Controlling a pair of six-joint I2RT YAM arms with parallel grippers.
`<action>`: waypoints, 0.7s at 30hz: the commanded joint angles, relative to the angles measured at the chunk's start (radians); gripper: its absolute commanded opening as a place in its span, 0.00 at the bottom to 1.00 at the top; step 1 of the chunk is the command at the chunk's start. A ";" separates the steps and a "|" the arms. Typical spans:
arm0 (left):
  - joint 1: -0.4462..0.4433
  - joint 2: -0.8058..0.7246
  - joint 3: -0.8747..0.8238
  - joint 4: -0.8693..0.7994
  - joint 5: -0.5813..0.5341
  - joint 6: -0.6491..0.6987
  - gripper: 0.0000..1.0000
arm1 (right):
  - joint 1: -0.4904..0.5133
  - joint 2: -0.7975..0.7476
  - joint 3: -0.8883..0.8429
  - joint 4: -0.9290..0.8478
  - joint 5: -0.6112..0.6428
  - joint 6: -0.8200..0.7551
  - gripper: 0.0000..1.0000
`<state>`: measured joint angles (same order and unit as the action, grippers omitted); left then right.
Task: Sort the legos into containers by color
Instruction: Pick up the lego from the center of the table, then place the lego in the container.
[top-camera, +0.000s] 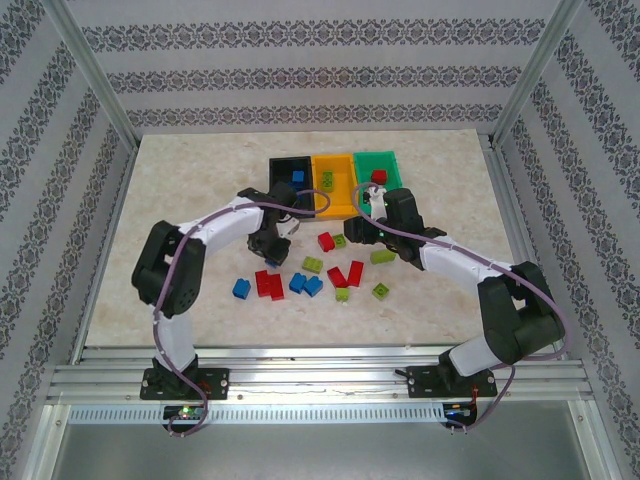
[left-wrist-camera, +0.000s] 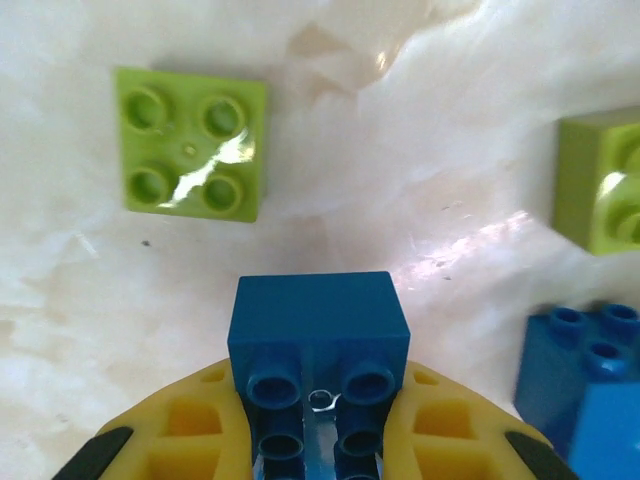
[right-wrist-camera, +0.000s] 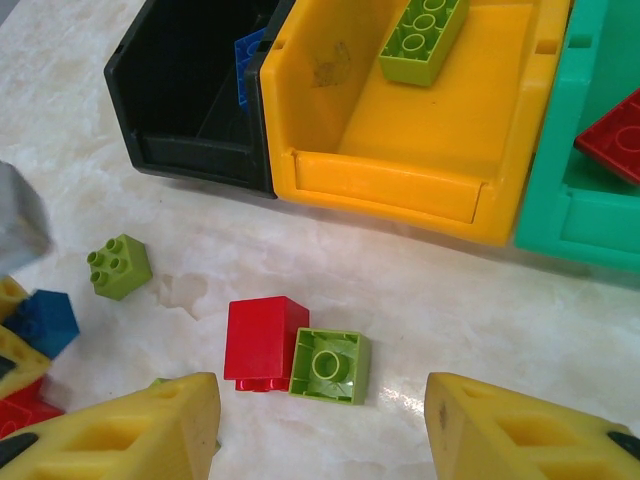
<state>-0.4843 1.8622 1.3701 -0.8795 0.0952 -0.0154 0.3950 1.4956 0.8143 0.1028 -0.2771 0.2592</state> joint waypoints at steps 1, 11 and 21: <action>0.023 -0.091 -0.027 0.089 0.025 -0.037 0.00 | 0.007 -0.004 -0.010 0.025 -0.005 0.000 0.57; 0.112 -0.130 -0.008 0.211 0.211 -0.138 0.00 | 0.010 -0.027 -0.018 0.023 0.007 -0.006 0.57; 0.158 0.074 0.343 0.110 0.212 -0.167 0.00 | 0.011 -0.050 -0.027 0.032 -0.007 0.003 0.57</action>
<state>-0.3347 1.8931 1.6066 -0.7300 0.3172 -0.1665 0.3954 1.4719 0.7967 0.1097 -0.2768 0.2592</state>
